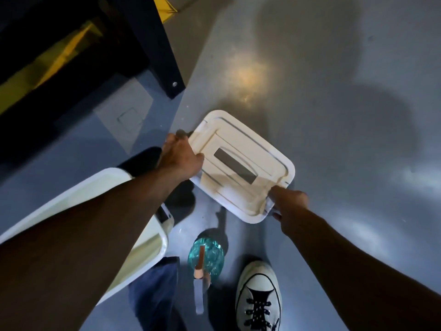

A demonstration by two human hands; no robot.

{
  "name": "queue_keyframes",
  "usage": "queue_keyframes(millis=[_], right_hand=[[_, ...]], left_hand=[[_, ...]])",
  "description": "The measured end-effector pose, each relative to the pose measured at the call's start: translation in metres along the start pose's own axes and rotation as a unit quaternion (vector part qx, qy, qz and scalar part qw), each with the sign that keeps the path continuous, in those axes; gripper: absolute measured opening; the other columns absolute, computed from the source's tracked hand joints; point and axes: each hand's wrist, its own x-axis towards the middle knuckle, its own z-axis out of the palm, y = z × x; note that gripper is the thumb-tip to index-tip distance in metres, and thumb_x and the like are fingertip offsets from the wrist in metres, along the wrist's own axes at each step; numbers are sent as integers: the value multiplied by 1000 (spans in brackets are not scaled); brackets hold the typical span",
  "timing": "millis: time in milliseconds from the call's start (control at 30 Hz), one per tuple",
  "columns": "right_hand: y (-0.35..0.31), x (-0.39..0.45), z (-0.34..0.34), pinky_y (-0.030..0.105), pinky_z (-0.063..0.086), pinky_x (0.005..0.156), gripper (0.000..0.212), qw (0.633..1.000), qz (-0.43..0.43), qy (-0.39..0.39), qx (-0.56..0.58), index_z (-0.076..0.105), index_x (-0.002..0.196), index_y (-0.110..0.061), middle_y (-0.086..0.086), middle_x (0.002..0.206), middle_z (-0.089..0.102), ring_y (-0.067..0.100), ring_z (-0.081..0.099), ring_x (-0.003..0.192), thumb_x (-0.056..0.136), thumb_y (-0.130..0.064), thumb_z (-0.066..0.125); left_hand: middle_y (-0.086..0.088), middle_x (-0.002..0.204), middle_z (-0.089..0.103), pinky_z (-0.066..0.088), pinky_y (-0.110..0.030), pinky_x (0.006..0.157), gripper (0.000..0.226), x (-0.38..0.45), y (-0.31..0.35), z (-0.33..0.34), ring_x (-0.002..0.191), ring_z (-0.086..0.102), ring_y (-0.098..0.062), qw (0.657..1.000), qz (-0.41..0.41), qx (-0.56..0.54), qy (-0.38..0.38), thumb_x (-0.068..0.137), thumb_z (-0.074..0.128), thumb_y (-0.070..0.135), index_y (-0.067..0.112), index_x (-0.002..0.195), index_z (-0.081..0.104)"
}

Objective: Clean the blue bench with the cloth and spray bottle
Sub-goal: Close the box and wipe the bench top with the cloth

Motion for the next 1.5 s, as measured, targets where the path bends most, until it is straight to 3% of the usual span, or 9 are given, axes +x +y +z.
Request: queue_keyframes(millis=[200, 333, 533, 667, 767, 867, 967, 1133, 1500], right_hand=[[-10, -9, -11, 41, 62, 70, 15, 1000, -4, -26, -10, 59, 82, -11, 13, 87, 69, 30, 69, 82, 76, -18, 71], [-32, -37, -27, 49, 62, 76, 14, 996, -78, 21, -29, 63, 71, -6, 12, 79, 65, 28, 67, 78, 72, -15, 73], [-72, -118, -49, 35, 46, 61, 17, 976, -202, 28, -75, 60, 55, -9, 8, 60, 50, 22, 53, 59, 69, -13, 70], [-79, -166, -35, 39, 59, 76, 24, 959, -249, 8, -135, 72, 95, -5, 12, 87, 71, 27, 68, 80, 74, -16, 74], [-71, -194, -9, 43, 60, 85, 39, 946, -270, 5, -180, 65, 115, -10, 14, 110, 68, 30, 68, 95, 78, -17, 76], [-53, -216, 25, 37, 60, 77, 42, 929, -295, -19, -224, 64, 118, -14, 14, 117, 65, 29, 67, 94, 78, -20, 74], [-29, -235, 60, 38, 56, 91, 35, 915, -322, -28, -243, 63, 110, -20, 12, 116, 66, 28, 65, 97, 77, -21, 71], [6, -243, 109, 24, 47, 79, 29, 872, -369, -55, -316, 69, 104, -15, 8, 100, 75, 21, 63, 84, 76, -12, 66], [19, -240, 140, 29, 45, 85, 24, 760, -476, -48, -439, 65, 109, -6, 17, 115, 65, 33, 61, 103, 85, -7, 63]], left_hand=[[-10, 122, 47, 41, -36, 80, 51, -4, -3, -13, 118, 53, -36, 1000, -15, -18, 15, 84, 70, 39, 18, 128, 55], [-6, 118, 58, 55, -39, 84, 38, -25, -8, -45, 107, 63, -30, 994, -28, -106, 16, 81, 69, 37, 22, 115, 67], [-7, 101, 74, 54, -30, 79, 25, -86, -34, -112, 92, 69, -29, 974, -41, -213, 64, 83, 71, 36, 17, 99, 70], [1, 67, 61, 36, -23, 54, 32, -135, -79, -145, 71, 61, -25, 971, -94, -208, 68, 84, 69, 44, 19, 67, 58], [4, 80, 67, 41, -25, 66, 26, -168, -120, -153, 81, 62, -22, 955, -148, -243, 80, 82, 74, 47, 23, 84, 63], [-2, 93, 72, 47, -29, 73, 34, -197, -166, -147, 92, 66, -26, 940, -203, -262, 86, 81, 74, 48, 20, 99, 66], [-9, 100, 74, 49, -31, 76, 37, -217, -212, -134, 102, 67, -31, 932, -249, -250, 80, 83, 71, 47, 15, 101, 69], [-10, 106, 73, 50, -31, 78, 37, -238, -268, -106, 106, 66, -34, 915, -306, -248, 87, 85, 70, 44, 12, 104, 70], [-12, 117, 66, 46, -34, 83, 32, -243, -282, -63, 109, 62, -34, 886, -330, -288, 150, 88, 70, 33, 9, 108, 60]])
